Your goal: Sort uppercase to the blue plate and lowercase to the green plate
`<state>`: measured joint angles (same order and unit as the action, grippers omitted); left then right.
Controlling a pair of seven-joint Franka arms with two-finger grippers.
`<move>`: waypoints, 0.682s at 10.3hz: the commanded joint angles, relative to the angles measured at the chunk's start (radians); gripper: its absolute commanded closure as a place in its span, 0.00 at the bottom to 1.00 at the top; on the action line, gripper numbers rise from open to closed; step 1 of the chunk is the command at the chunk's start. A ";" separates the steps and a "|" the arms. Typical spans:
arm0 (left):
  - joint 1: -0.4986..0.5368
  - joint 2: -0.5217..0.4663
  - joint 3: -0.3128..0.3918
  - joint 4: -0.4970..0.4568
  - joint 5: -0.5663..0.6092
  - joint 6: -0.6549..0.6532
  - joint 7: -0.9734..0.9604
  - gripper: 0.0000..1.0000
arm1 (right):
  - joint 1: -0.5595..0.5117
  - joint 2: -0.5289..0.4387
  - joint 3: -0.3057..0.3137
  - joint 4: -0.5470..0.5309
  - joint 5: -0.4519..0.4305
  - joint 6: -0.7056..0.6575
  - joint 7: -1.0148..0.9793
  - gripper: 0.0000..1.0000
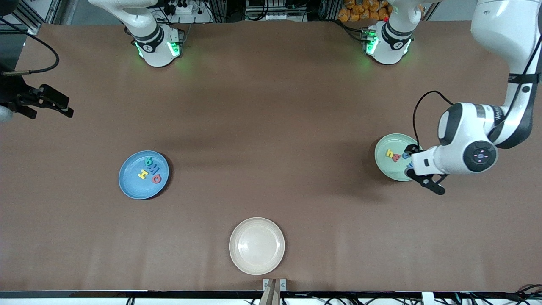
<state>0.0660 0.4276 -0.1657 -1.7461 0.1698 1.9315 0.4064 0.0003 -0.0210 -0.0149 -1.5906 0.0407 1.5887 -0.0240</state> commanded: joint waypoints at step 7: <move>-0.213 -0.200 0.218 0.175 -0.116 -0.170 -0.531 0.00 | -0.014 0.027 0.019 0.067 -0.008 -0.032 0.004 0.00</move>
<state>-0.1175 0.2604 0.0315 -1.5763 0.0746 1.7900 -0.0026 -0.0069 -0.0138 -0.0075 -1.5533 0.0407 1.5714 -0.0240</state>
